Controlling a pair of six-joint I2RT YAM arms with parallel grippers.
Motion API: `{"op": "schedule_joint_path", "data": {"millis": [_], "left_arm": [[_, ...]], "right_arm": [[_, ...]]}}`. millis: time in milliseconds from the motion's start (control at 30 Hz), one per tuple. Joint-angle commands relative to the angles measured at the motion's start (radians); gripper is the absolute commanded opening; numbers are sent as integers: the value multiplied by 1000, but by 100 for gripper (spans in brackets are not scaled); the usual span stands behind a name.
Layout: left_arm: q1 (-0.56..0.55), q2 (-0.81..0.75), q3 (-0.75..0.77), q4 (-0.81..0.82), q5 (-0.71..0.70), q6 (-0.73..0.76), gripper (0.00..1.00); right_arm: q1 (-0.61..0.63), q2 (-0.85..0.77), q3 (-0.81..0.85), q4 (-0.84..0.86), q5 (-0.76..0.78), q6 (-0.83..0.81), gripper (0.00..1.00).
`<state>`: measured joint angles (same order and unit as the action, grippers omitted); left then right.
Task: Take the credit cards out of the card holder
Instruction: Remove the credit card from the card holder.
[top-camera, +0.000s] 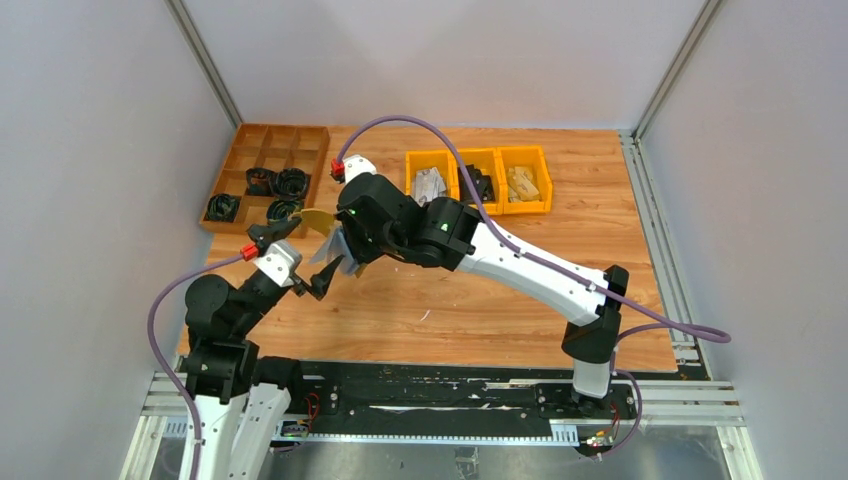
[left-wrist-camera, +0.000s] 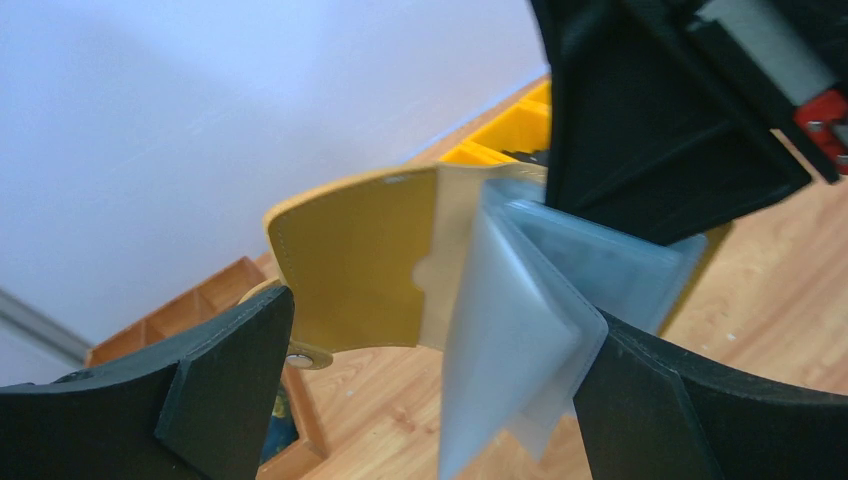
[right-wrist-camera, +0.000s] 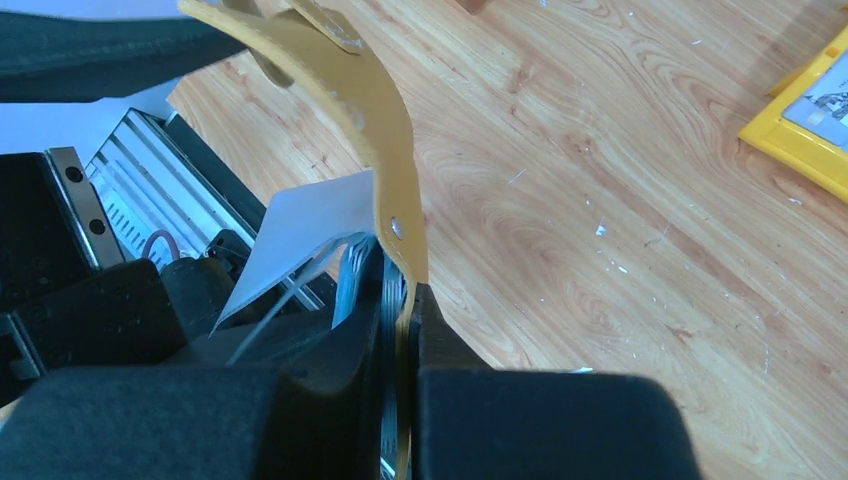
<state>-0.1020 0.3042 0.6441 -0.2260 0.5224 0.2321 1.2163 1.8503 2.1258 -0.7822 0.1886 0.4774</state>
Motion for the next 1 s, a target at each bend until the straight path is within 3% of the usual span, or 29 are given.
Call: {"op": "schedule_joint_path", "data": {"millis": [0,233,367,433,733,967], "left_arm": [[-19,35,48,-214,281,39,100],[-19,-33,33,-239,264,71,100],[-19,-94,0,-54,27,7,100],[-19,-108,5,-21,-26,-8,100],[-18,-131,59,-98,-81,-25,100],[-18,-111,155,-227,-48,-23,100]], "right_arm": [[36,-12,56,107,-22,22,0],[54,-2,63,126,-12,12,0],[63,-3,61,121,-4,-5,0],[63,-18,37,125,5,-14,0],[64,-95,-70,163,-1,-39,0],[65,-165,-163,201,-2,-87,0]]}}
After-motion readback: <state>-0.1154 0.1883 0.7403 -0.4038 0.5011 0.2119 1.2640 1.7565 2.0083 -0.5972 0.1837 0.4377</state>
